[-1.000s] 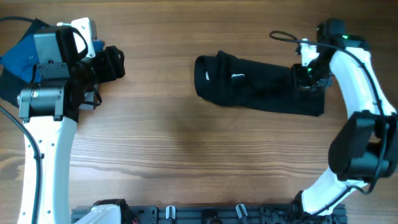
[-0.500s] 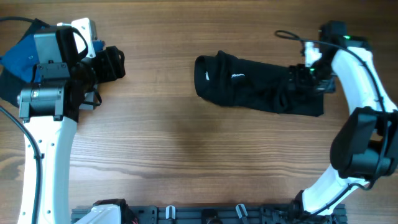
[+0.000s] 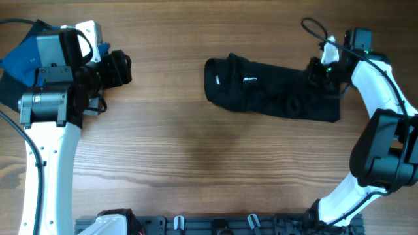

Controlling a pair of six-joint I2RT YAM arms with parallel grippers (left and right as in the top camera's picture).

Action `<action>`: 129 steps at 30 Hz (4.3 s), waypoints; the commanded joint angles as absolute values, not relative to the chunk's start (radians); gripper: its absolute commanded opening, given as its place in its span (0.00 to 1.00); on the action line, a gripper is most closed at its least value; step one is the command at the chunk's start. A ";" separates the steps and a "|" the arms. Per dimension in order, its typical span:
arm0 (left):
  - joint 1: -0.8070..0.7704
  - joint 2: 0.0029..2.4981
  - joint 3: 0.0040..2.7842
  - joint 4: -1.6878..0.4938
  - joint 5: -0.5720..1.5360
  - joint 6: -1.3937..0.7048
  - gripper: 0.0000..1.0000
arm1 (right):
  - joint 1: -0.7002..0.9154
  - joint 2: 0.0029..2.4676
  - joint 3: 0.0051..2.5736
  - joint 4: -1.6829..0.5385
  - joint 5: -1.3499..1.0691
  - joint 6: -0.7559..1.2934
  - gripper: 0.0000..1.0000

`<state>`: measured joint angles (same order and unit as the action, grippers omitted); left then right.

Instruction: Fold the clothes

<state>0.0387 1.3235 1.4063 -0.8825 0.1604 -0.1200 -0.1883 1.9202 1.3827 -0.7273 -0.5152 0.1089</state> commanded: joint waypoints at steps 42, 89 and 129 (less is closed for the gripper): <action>0.042 1.342 1.408 -0.884 0.155 -0.108 0.77 | -0.079 1.892 1.341 -0.513 -0.537 0.389 0.48; 0.042 1.342 1.408 -0.896 0.155 -0.108 0.77 | -0.162 1.868 1.201 -0.227 -0.733 0.311 0.59; -0.239 1.908 1.404 -0.668 0.614 -0.109 1.00 | -0.197 1.614 1.236 -0.836 -0.392 0.160 0.73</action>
